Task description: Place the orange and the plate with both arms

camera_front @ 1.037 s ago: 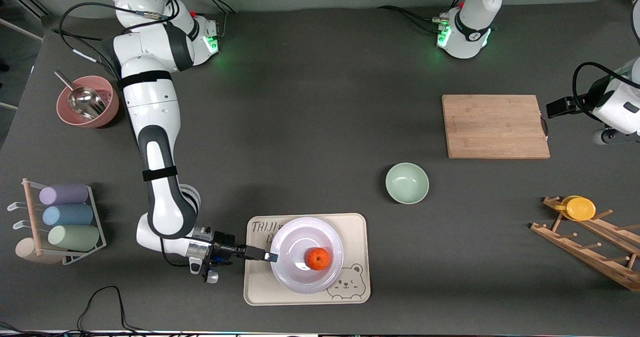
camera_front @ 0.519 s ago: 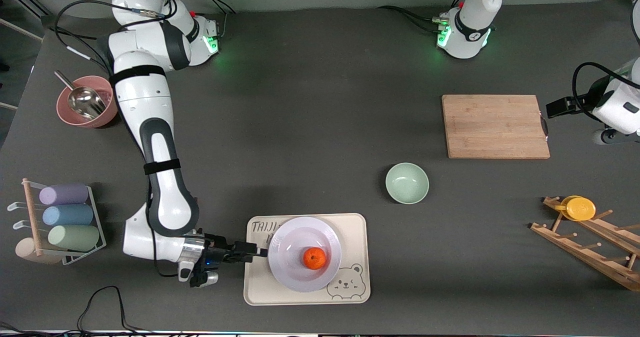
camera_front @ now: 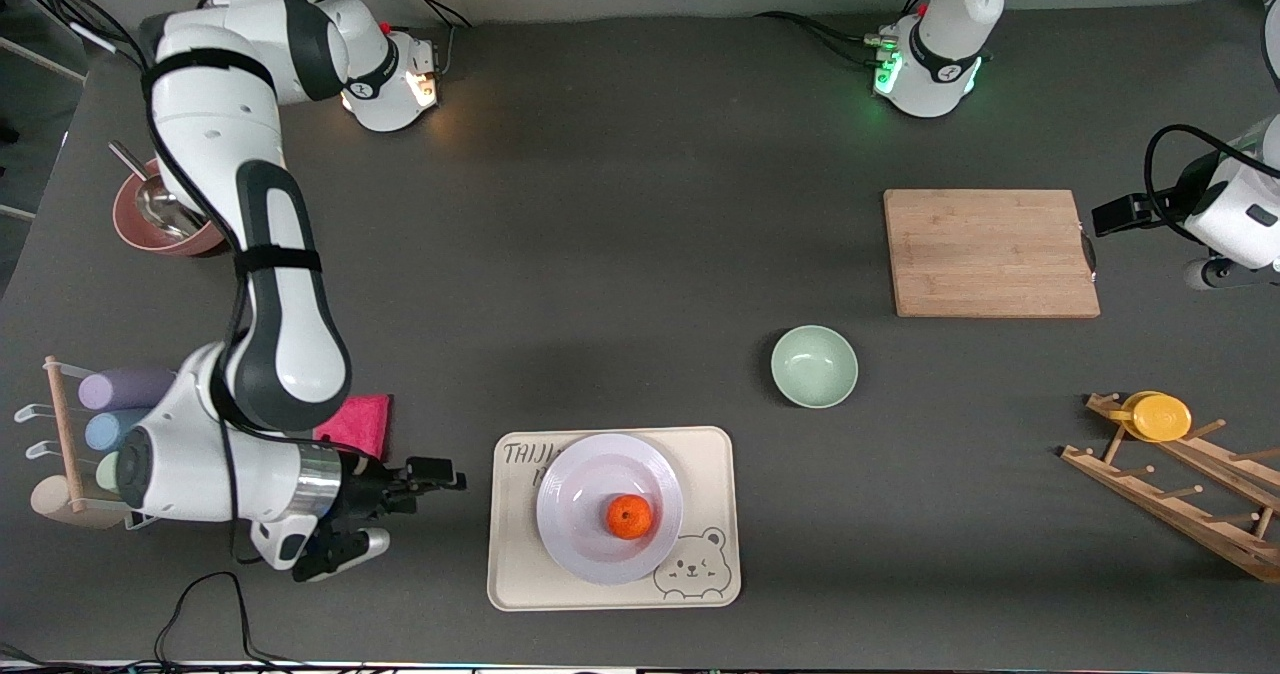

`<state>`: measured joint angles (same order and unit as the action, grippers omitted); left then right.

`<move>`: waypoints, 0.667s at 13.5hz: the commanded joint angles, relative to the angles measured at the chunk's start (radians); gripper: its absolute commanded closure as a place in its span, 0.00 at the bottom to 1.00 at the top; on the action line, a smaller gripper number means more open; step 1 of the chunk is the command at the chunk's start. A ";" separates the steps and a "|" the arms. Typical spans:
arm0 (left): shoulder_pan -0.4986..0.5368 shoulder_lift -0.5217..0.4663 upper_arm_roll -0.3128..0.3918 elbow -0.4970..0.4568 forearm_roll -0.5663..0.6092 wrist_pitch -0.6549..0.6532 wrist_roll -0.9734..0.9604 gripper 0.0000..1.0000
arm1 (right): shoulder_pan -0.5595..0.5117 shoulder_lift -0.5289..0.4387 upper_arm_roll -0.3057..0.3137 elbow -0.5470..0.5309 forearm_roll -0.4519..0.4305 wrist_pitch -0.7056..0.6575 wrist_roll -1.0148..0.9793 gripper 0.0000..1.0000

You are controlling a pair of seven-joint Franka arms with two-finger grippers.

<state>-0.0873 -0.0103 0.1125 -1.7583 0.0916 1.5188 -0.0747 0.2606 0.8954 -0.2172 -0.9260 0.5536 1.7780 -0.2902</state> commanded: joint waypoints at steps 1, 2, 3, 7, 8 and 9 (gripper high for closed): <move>-0.011 0.003 0.007 0.010 -0.001 -0.023 0.013 0.00 | 0.017 -0.169 -0.037 -0.152 -0.173 -0.124 0.026 0.00; -0.012 0.003 0.007 0.011 -0.001 -0.023 0.013 0.00 | 0.020 -0.241 -0.039 -0.225 -0.208 -0.135 0.051 0.00; -0.012 0.004 0.007 0.011 -0.001 -0.022 0.013 0.00 | 0.028 -0.315 -0.039 -0.310 -0.262 -0.135 0.078 0.00; -0.012 0.004 0.007 0.011 -0.001 -0.022 0.013 0.00 | 0.089 -0.568 -0.039 -0.540 -0.451 -0.137 0.180 0.00; -0.012 0.004 0.007 0.011 -0.001 -0.020 0.013 0.00 | 0.089 -0.614 -0.039 -0.565 -0.455 -0.137 0.180 0.00; -0.012 0.004 0.007 0.011 -0.001 -0.020 0.013 0.00 | 0.089 -0.660 -0.041 -0.594 -0.457 -0.138 0.180 0.00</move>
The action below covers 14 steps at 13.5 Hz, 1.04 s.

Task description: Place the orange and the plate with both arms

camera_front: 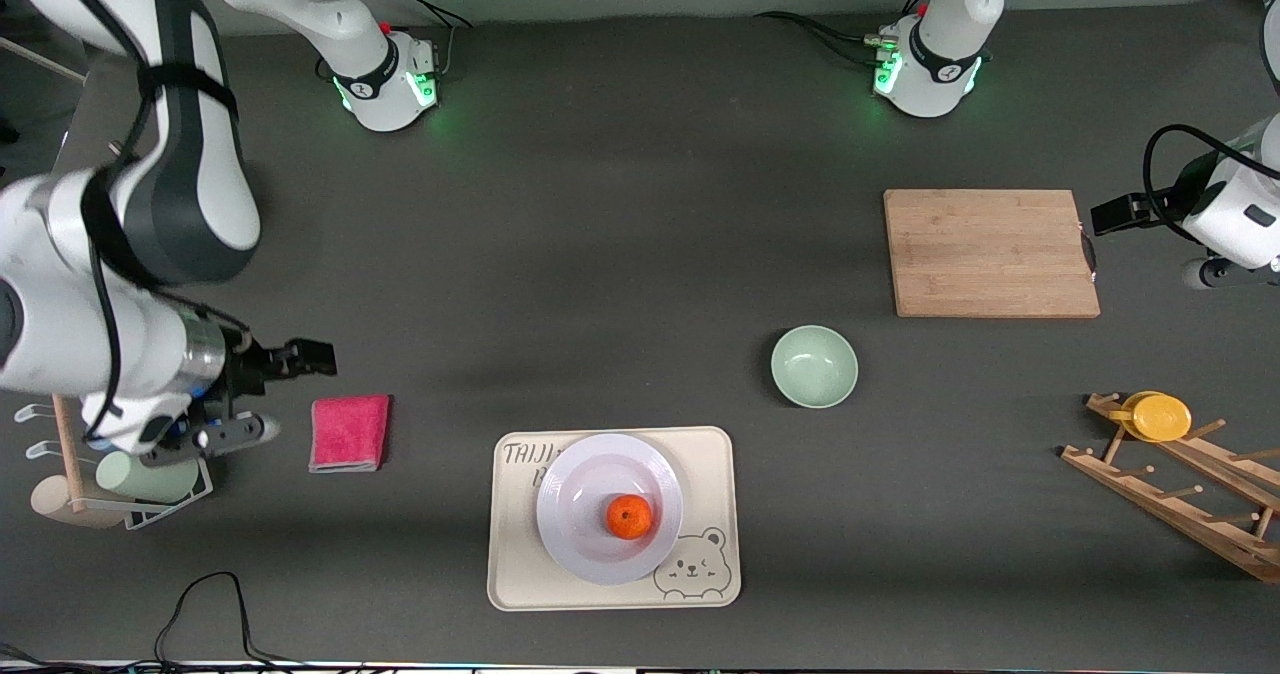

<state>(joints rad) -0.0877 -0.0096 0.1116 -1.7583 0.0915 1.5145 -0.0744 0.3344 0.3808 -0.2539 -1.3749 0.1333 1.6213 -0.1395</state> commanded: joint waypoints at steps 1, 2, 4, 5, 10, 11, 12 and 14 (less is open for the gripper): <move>-0.010 0.003 0.008 0.011 -0.001 -0.016 0.013 0.00 | 0.015 -0.187 -0.005 -0.176 -0.037 0.019 0.031 0.00; -0.010 0.003 0.008 0.011 -0.002 -0.017 0.013 0.00 | 0.015 -0.222 -0.011 -0.202 -0.046 0.019 0.044 0.00; -0.010 0.000 0.008 0.010 -0.003 -0.019 0.013 0.00 | 0.018 -0.291 -0.015 -0.260 -0.095 0.019 0.078 0.00; -0.010 -0.003 0.008 0.010 -0.003 -0.019 0.013 0.00 | 0.018 -0.328 -0.015 -0.289 -0.110 0.019 0.078 0.00; -0.014 -0.036 0.008 0.005 -0.033 -0.010 0.011 0.00 | 0.012 -0.398 -0.033 -0.305 -0.118 -0.001 0.089 0.00; -0.011 -0.042 0.010 0.005 -0.029 -0.002 0.011 0.00 | 0.014 -0.399 -0.042 -0.305 -0.118 -0.007 0.089 0.00; -0.010 -0.047 0.010 0.005 -0.023 0.006 0.010 0.00 | 0.012 -0.405 -0.051 -0.300 -0.120 -0.023 0.089 0.00; -0.007 -0.050 0.010 0.003 -0.021 0.018 0.007 0.00 | 0.012 -0.410 -0.059 -0.291 -0.141 -0.026 0.087 0.00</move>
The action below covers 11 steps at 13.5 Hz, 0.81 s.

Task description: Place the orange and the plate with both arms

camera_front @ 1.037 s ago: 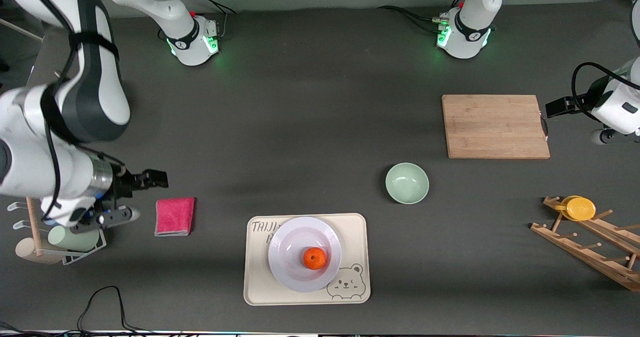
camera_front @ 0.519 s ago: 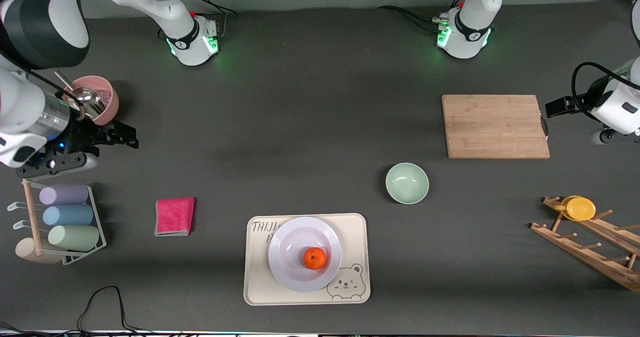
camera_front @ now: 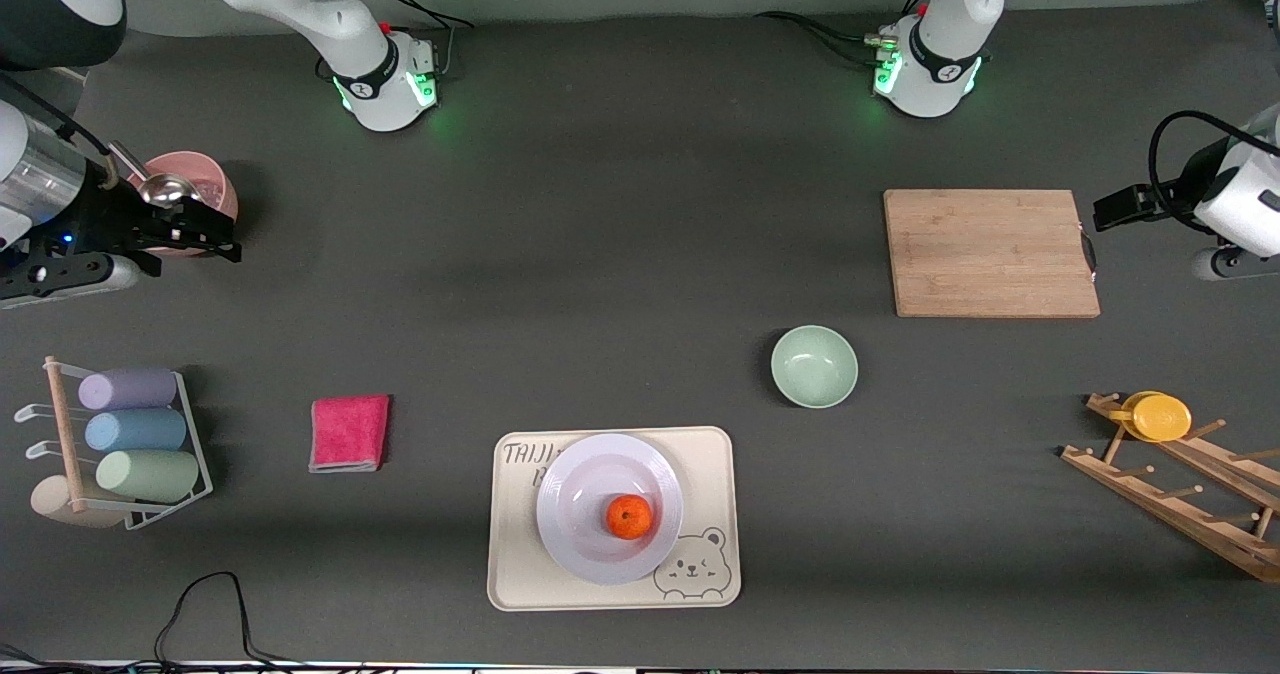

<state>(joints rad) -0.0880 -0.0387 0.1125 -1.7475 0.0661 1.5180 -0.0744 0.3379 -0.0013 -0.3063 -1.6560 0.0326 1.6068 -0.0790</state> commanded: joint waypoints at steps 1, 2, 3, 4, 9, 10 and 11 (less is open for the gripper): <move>-0.004 -0.021 0.009 -0.004 0.004 0.027 0.007 0.00 | 0.009 -0.029 -0.005 -0.010 -0.051 -0.011 0.027 0.00; -0.004 -0.021 0.009 -0.004 0.003 0.042 0.008 0.00 | 0.009 -0.029 -0.004 -0.011 -0.053 -0.011 0.028 0.00; -0.010 -0.021 0.009 -0.003 0.001 0.051 0.010 0.00 | -0.014 -0.028 0.009 -0.015 -0.051 -0.011 0.028 0.00; -0.034 -0.020 0.013 0.003 0.001 0.053 0.011 0.00 | -0.110 -0.026 0.077 -0.016 -0.042 -0.011 0.027 0.00; 0.085 -0.020 -0.096 0.017 -0.005 0.045 0.010 0.00 | -0.371 -0.022 0.341 -0.027 -0.039 -0.024 0.030 0.00; 0.085 -0.020 -0.097 0.019 -0.005 0.042 0.010 0.00 | -0.410 -0.023 0.384 -0.027 -0.039 -0.025 0.030 0.00; 0.083 -0.020 -0.097 0.019 -0.005 0.042 0.010 0.00 | -0.413 -0.025 0.397 -0.027 -0.039 -0.025 0.031 0.00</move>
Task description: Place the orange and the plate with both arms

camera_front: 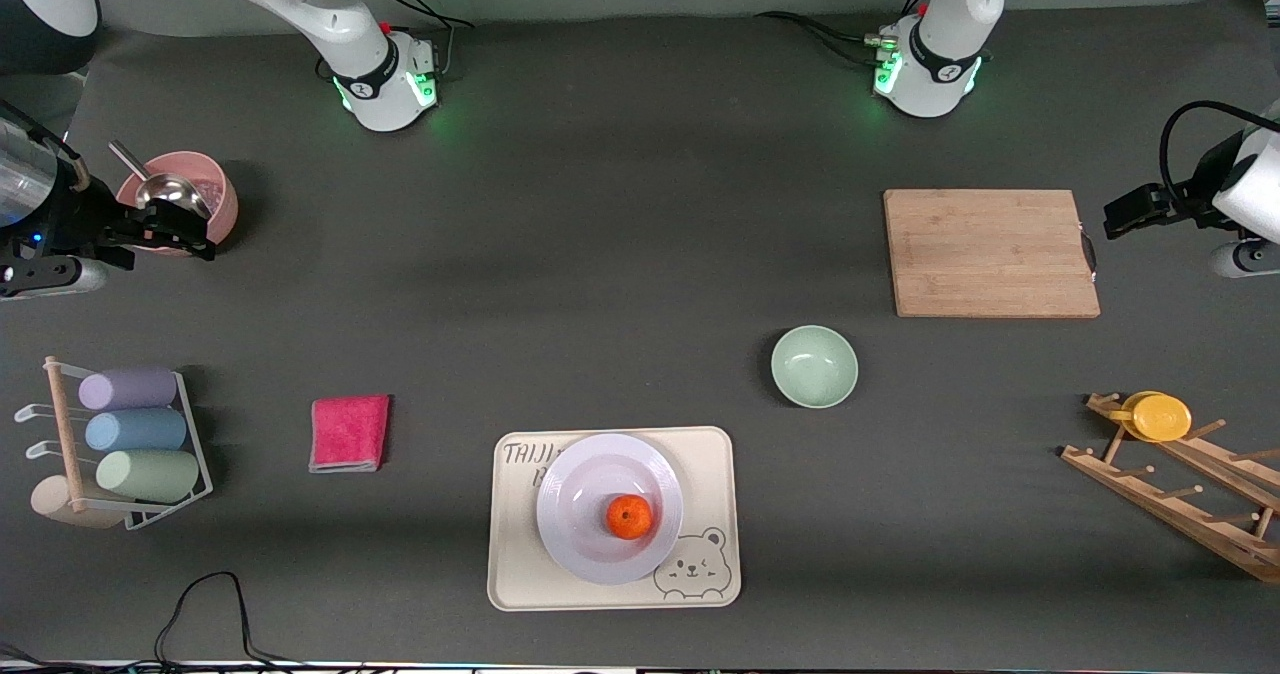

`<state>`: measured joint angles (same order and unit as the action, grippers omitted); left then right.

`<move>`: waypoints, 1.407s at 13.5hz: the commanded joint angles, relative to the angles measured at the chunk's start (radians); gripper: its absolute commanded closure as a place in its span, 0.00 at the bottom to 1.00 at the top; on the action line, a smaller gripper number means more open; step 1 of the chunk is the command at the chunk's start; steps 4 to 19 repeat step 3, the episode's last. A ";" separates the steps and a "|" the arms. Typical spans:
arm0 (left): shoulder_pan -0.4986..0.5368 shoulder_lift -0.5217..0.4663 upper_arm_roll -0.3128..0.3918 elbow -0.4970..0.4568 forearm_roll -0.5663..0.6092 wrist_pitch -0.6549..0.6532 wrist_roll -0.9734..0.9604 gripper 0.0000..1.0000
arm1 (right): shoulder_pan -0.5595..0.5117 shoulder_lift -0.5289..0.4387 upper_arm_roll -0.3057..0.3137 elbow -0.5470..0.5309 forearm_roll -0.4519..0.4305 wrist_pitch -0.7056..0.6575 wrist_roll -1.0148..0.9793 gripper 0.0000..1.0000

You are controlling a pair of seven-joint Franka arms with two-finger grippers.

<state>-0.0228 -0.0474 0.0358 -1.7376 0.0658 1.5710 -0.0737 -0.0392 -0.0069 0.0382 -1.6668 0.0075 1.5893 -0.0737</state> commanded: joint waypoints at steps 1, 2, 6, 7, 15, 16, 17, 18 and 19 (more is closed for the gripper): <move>0.014 -0.011 -0.019 0.010 -0.001 -0.014 0.006 0.00 | -0.033 -0.019 0.052 -0.014 -0.014 -0.008 0.026 0.00; 0.009 -0.011 -0.020 0.012 0.003 -0.019 -0.004 0.00 | -0.031 -0.019 0.052 -0.013 -0.015 -0.006 0.026 0.00; 0.009 -0.011 -0.020 0.012 0.003 -0.019 -0.005 0.00 | -0.031 -0.019 0.052 -0.014 -0.015 -0.006 0.025 0.00; 0.009 -0.011 -0.020 0.012 0.003 -0.019 -0.005 0.00 | -0.031 -0.019 0.052 -0.014 -0.015 -0.006 0.025 0.00; 0.009 -0.011 -0.020 0.012 0.003 -0.019 -0.005 0.00 | -0.031 -0.019 0.052 -0.014 -0.015 -0.006 0.025 0.00; 0.009 -0.011 -0.020 0.012 0.003 -0.019 -0.005 0.00 | -0.031 -0.019 0.052 -0.014 -0.015 -0.006 0.025 0.00; 0.009 -0.011 -0.020 0.012 0.003 -0.019 -0.005 0.00 | -0.031 -0.019 0.052 -0.014 -0.015 -0.006 0.025 0.00; 0.009 -0.011 -0.020 0.012 0.003 -0.019 -0.005 0.00 | -0.031 -0.019 0.052 -0.014 -0.015 -0.006 0.025 0.00; 0.009 -0.011 -0.020 0.012 0.003 -0.019 -0.005 0.00 | -0.031 -0.019 0.052 -0.014 -0.015 -0.006 0.025 0.00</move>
